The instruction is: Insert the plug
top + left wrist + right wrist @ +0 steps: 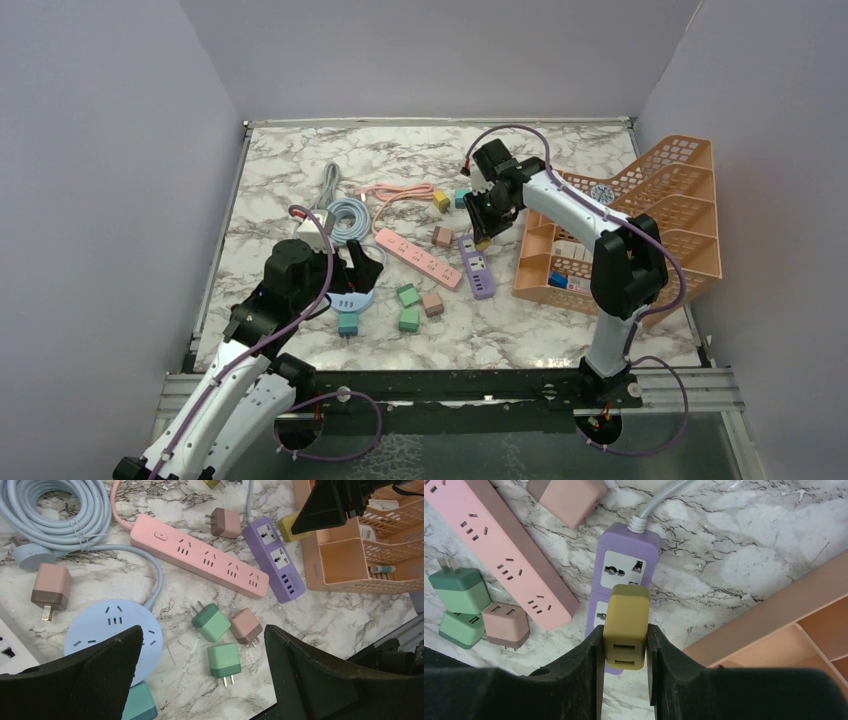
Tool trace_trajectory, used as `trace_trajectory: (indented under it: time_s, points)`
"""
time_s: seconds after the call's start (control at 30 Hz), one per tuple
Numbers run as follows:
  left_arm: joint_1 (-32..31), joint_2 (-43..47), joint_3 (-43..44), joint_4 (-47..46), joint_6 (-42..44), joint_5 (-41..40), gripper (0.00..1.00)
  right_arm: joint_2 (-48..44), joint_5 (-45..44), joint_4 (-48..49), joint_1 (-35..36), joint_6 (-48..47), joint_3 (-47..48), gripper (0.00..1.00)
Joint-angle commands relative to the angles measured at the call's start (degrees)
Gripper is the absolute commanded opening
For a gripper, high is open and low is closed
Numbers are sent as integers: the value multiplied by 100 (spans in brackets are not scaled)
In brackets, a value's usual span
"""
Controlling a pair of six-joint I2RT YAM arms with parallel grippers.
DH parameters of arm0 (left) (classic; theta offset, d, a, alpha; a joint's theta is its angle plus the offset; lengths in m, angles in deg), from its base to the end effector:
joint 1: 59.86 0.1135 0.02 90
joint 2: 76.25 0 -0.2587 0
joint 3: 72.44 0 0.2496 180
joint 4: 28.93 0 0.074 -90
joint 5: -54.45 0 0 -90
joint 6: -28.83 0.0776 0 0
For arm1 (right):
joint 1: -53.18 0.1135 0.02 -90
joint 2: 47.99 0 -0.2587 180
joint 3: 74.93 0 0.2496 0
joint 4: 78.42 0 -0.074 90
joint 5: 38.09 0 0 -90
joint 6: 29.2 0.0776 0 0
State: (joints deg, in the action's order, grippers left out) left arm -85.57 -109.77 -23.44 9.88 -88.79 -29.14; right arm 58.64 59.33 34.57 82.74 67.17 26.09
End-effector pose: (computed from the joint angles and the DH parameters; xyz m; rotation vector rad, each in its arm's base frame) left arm 0.1617 -0.0875 0.2631 0.0412 2.0457 -0.7059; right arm 0.3321 0.1999 0.1929 -0.6061 2.8120 0.3130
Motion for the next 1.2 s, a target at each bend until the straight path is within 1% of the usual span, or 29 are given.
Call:
trace_trajectory:
  time_s: [0.0, 0.17, 0.47, 0.63, 0.77, 0.83, 1.03, 1.17]
  points:
    - [-6, 70, -38, -171, -45, -184, 94, 91, -116, -188, -3, -28, 82, 1]
    - [-7, 91, -55, -173, -109, -207, 94, 343, 178, -183, -3, -47, 175, 1]
    - [-5, 170, -73, -178, -130, -255, 94, 548, 52, -164, -8, -7, 420, 1]
    - [-5, 155, -77, -172, -130, -255, 94, 535, -26, -137, -3, 4, 251, 1]
    - [-6, 138, -73, -172, -130, -264, 94, 586, -305, -62, -3, 57, 118, 1]
    - [-11, 128, -78, -173, -126, -267, 94, 721, -655, -101, 5, 250, 116, 1]
    - [-8, 128, -73, -166, -110, -316, 94, 784, -958, 149, 6, 614, -343, 1]
    - [-5, 92, -64, -167, -80, -393, 94, 1026, -1308, 198, 72, 860, -422, 1]
